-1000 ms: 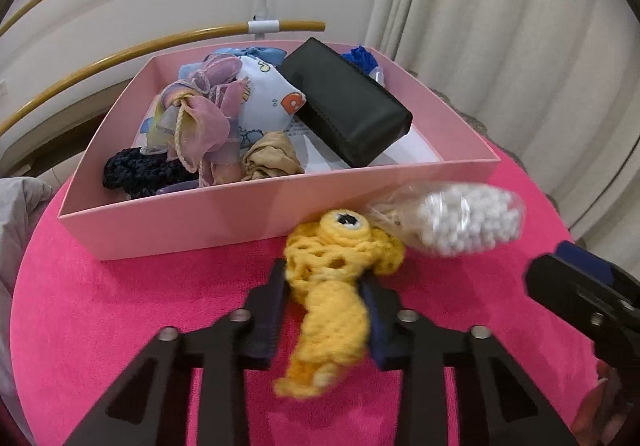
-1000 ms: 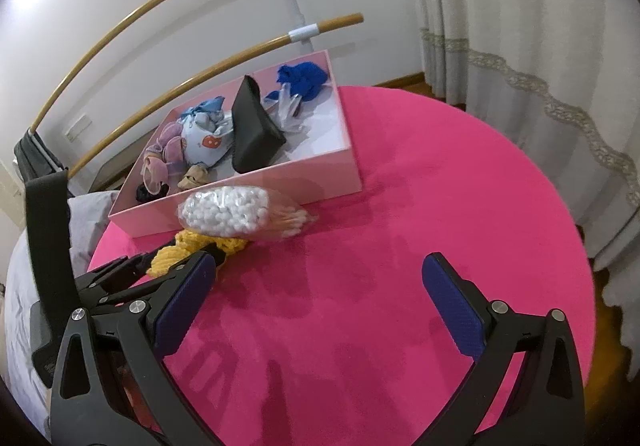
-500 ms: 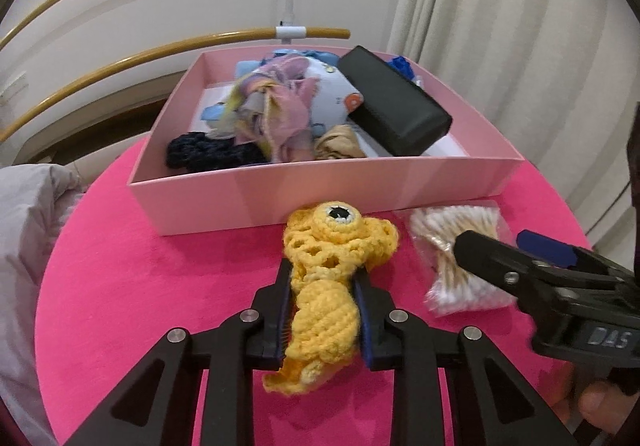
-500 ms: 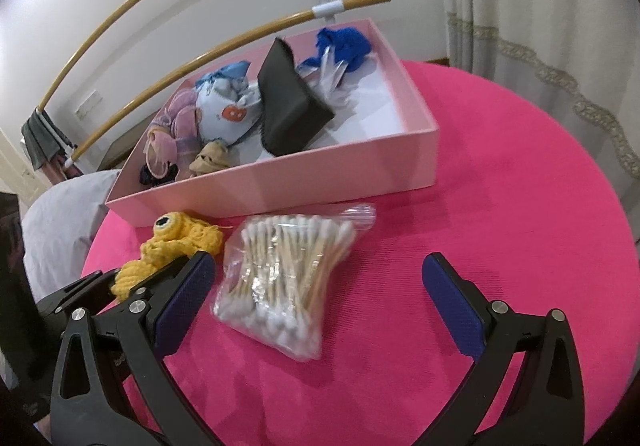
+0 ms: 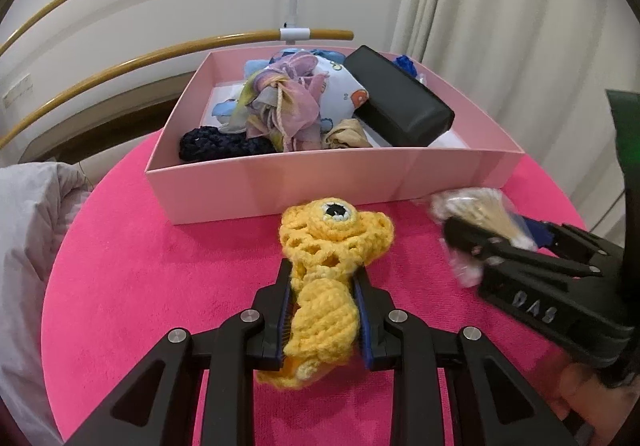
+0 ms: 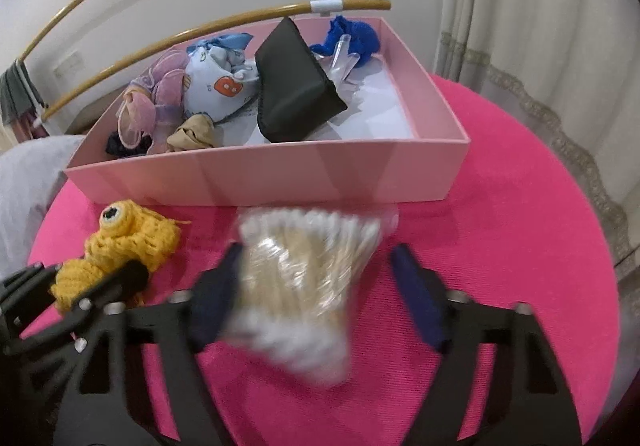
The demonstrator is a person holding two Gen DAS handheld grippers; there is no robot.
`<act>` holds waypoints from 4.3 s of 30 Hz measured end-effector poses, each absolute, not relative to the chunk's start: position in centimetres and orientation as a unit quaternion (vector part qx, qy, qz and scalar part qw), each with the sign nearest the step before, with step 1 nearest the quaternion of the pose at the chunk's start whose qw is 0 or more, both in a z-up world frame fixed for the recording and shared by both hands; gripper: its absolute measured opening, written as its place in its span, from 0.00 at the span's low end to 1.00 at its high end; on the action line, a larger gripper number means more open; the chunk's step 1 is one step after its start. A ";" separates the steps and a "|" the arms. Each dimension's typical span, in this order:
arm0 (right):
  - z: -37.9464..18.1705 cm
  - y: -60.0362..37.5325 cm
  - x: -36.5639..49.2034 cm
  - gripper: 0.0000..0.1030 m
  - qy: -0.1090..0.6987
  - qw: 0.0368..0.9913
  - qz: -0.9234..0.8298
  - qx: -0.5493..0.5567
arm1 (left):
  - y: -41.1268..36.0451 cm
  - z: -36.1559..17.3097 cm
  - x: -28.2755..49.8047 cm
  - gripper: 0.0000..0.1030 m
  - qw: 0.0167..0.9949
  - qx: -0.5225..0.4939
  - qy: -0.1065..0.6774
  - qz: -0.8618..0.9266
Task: Organize soft objects
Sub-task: 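Grasp the yellow crochet toy with the left tool while the right tool grasps the cotton swab bag, then lift the crochet toy with the left tool while the right tool carries the swab bag over the box, then release the crochet toy and the swab bag into the pink box with both tools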
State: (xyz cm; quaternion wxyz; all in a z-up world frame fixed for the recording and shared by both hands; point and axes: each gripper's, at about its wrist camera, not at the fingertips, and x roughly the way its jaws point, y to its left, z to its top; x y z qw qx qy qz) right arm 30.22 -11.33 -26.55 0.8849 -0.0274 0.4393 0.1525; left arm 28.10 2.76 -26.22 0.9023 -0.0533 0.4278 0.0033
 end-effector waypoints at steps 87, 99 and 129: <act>-12.6 -11.0 40.6 0.37 0.368 0.902 0.224 0.034 | 6.7 -11.9 39.9 0.20 0.938 -0.085 0.337 -0.017; -16.7 -11.2 44.6 0.37 0.407 0.887 0.216 0.028 | 6.3 -16.1 47.1 0.21 0.926 -0.086 0.367 -0.027; -13.3 -14.4 38.5 1.00 0.367 0.907 0.198 0.063 | 3.0 -16.3 41.0 1.00 0.944 -0.054 0.320 0.052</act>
